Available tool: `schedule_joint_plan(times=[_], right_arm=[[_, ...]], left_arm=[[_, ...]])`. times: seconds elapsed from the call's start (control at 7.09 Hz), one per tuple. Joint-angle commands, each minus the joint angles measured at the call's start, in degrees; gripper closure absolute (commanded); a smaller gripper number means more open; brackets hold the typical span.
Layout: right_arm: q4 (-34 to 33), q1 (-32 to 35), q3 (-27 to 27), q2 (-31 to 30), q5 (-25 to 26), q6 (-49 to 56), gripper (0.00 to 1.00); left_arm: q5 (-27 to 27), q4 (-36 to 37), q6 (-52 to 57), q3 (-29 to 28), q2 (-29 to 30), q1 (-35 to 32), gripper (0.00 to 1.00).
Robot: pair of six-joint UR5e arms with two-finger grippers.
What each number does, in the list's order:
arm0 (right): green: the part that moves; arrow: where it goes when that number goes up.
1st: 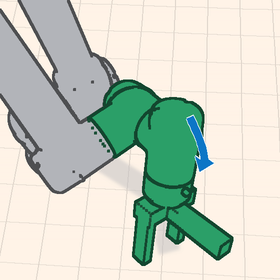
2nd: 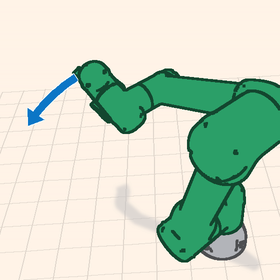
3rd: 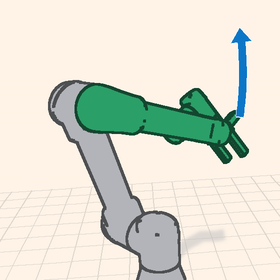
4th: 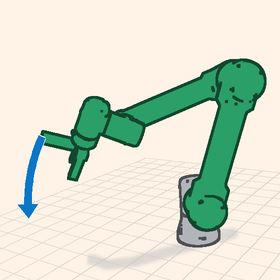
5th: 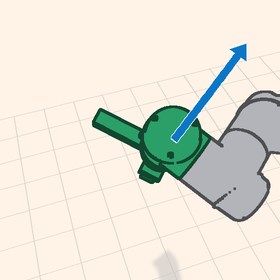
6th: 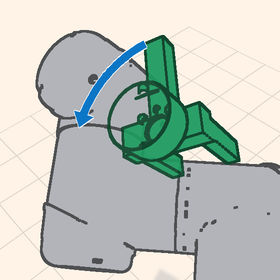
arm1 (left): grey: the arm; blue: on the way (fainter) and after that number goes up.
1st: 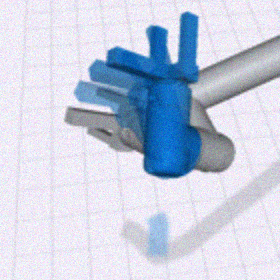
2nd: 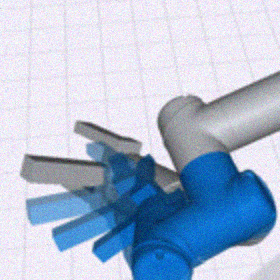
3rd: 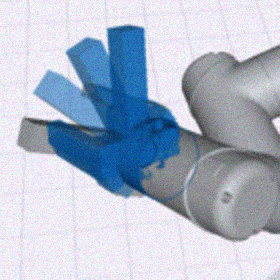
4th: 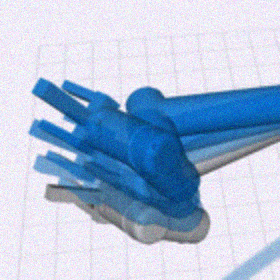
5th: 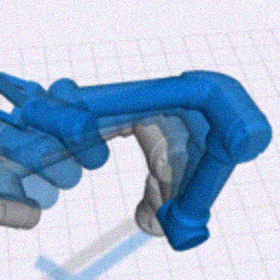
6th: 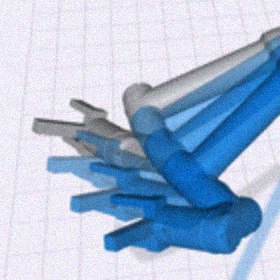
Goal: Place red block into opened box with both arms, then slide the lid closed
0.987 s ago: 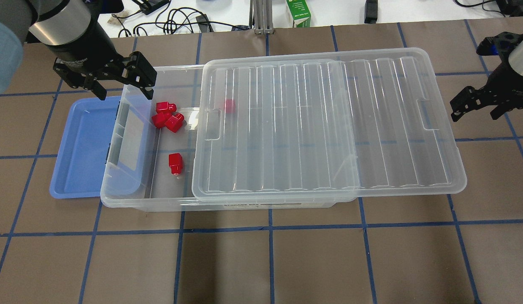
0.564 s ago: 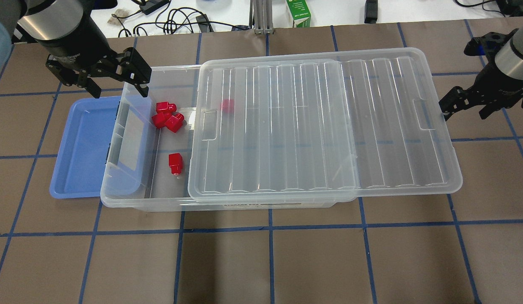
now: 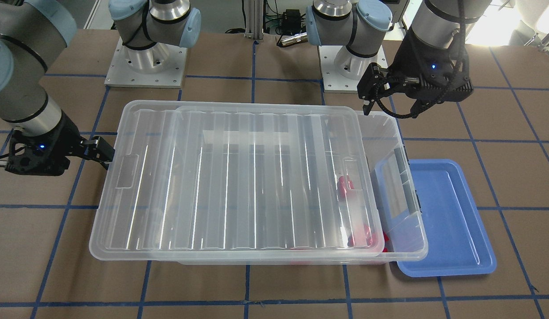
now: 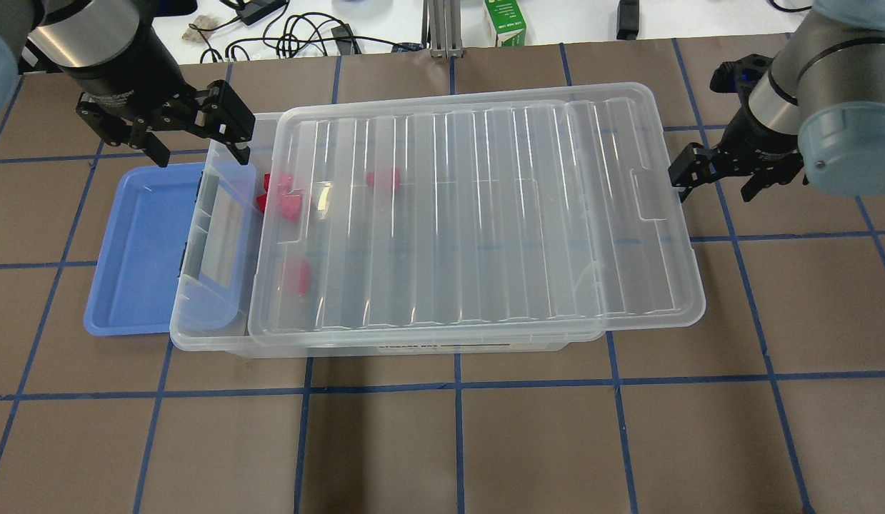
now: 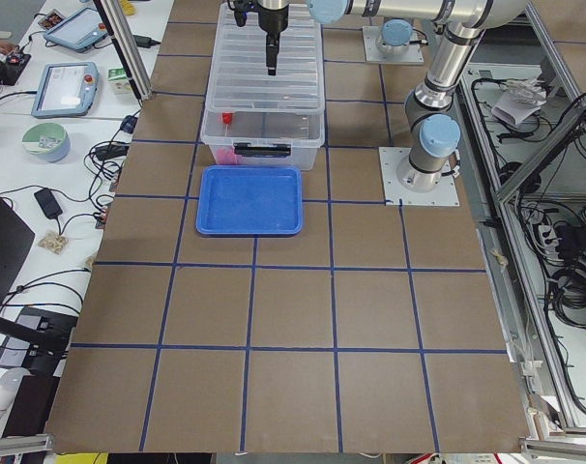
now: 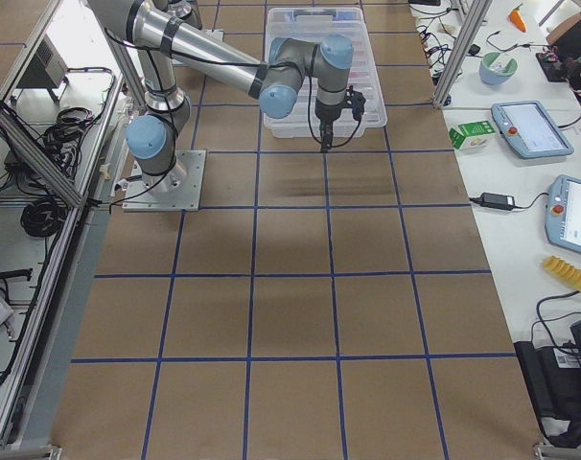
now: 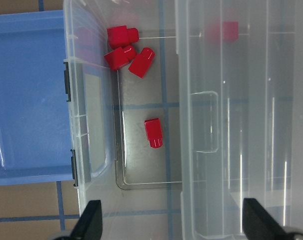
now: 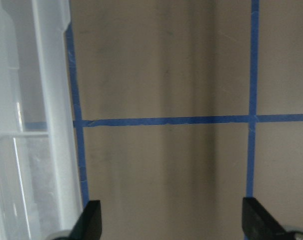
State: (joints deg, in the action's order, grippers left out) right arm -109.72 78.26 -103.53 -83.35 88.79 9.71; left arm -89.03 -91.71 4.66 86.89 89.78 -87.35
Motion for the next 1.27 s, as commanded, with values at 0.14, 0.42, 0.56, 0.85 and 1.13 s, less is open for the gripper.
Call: schedule_joint_plan(times=[0.14,0.42,0.56,0.85,1.13], right_arm=[[-0.8,4.9,0.7,0.1,-0.4,-7.0,0.0],[-0.9,5.0,0.9,0.0,-0.3,-7.0,0.0],[-0.8,5.0,3.6,0.0,-0.5,-6.4,0.0],[11.0,8.9,15.0,-1.2,-0.2,-7.3,0.0],[22.3,12.9,24.8,-1.6,-0.2,-17.8,0.0]], left_arm=[[-0.1,0.1,0.0,0.1,0.0,0.0,0.0],[-0.1,0.1,0.0,0.1,-0.1,-0.1,0.0],[-0.1,0.2,0.0,0.1,-0.1,-0.1,0.0],[-0.1,0.0,0.0,0.1,-0.2,-0.1,0.0],[-0.1,0.0,0.0,0.0,-0.3,-0.1,0.0]])
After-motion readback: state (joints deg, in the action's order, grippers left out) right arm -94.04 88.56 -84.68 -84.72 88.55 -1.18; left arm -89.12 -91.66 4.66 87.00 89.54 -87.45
